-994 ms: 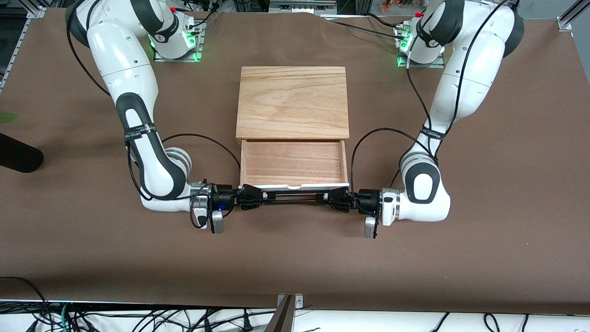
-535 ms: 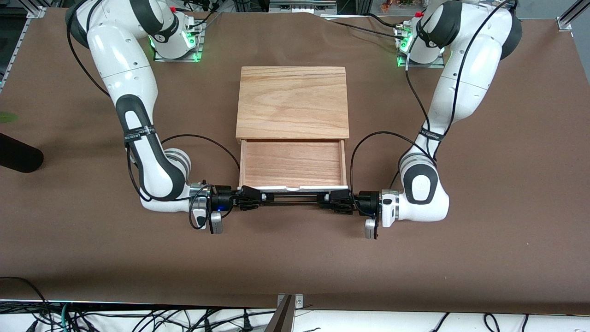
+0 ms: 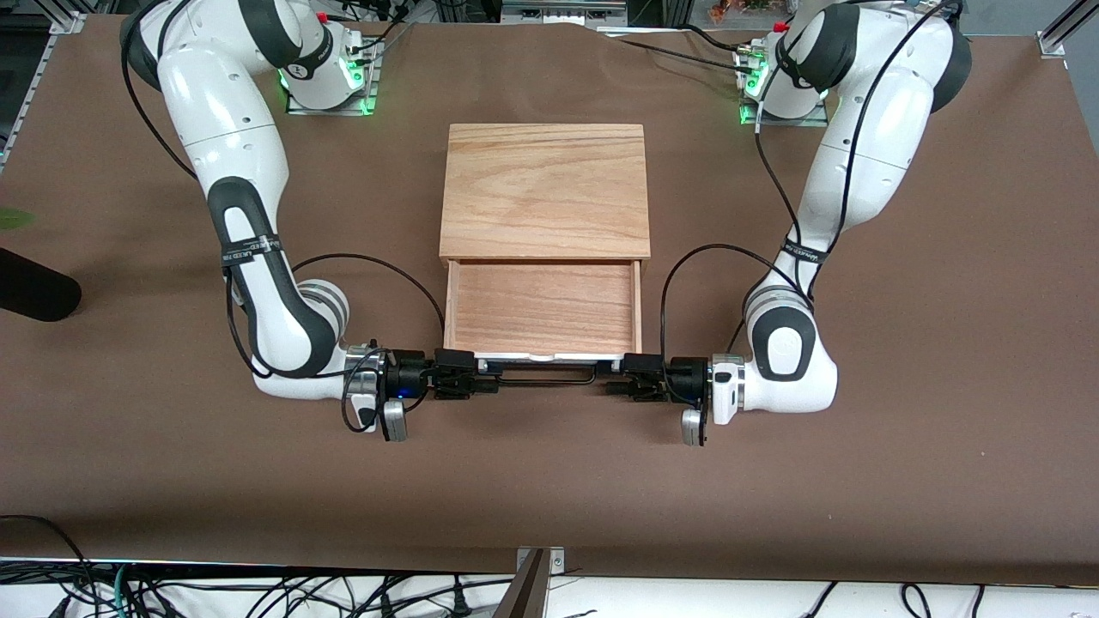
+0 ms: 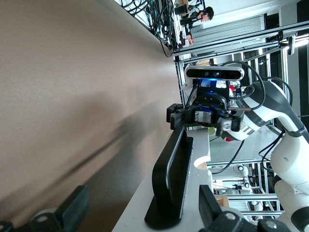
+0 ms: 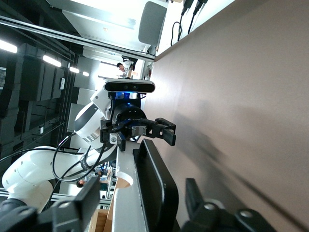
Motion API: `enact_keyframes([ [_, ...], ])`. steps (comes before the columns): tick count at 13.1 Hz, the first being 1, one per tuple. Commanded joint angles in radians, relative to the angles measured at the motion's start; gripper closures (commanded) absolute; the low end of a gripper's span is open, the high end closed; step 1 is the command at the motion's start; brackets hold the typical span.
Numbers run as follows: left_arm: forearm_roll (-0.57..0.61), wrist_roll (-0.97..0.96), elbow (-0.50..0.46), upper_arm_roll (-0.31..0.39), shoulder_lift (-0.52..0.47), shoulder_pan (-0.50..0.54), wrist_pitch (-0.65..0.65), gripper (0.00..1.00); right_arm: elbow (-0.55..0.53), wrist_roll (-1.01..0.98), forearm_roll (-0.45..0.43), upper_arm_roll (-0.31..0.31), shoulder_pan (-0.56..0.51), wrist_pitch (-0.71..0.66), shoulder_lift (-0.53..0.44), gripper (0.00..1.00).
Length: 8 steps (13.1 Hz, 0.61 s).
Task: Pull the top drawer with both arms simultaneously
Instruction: 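Open both grippers and draw them back from the handle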
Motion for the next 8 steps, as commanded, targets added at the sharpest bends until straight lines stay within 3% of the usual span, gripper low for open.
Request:
enact_keyframes([
  [1, 0.008, -0.01, 0.017, 0.005, 0.005, -0.008, 0.008, 0.0, 0.02, 0.007, -0.006, 0.008, -0.008, -0.016, 0.005, 0.0],
  [4, 0.028, -0.049, 0.02, 0.012, -0.007, -0.005, 0.007, 0.0, 0.02, 0.068, -0.096, 0.0, -0.017, -0.016, -0.015, 0.0],
  [8, 0.283, -0.177, 0.029, 0.032, -0.075, 0.027, -0.012, 0.0, 0.022, 0.234, -0.349, -0.007, -0.053, -0.039, -0.107, 0.0],
])
